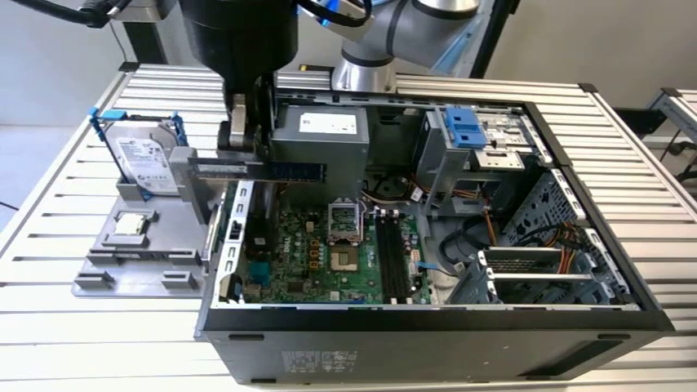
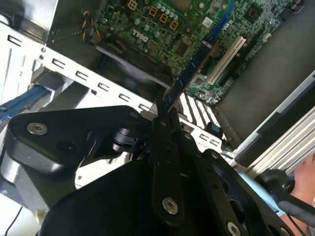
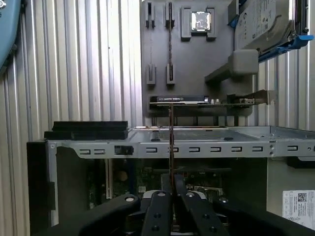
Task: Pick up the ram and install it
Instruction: 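Pick up the ram and move it above insertion slot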
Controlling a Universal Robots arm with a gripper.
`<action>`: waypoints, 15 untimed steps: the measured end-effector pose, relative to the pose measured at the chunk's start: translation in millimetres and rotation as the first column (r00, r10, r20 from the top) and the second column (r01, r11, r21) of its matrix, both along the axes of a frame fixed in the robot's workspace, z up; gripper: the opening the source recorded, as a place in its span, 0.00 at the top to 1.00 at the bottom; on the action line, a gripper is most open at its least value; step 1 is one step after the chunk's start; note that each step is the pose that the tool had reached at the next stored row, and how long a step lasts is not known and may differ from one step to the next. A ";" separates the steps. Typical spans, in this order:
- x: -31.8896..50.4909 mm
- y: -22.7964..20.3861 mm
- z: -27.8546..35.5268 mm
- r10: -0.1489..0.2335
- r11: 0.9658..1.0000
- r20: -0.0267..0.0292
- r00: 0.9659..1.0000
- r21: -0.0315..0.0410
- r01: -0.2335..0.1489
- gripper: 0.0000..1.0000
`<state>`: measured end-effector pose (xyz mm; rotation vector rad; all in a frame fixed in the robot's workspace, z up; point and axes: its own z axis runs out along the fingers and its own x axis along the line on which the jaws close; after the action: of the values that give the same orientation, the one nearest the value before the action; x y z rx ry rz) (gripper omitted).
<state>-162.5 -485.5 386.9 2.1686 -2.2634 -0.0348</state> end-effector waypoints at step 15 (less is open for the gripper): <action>53.9 0.4 0.0 0.000 1.000 0.000 1.000 0.000 0.000 1.00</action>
<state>-108.6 -485.2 386.9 2.1687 -2.2634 -0.0349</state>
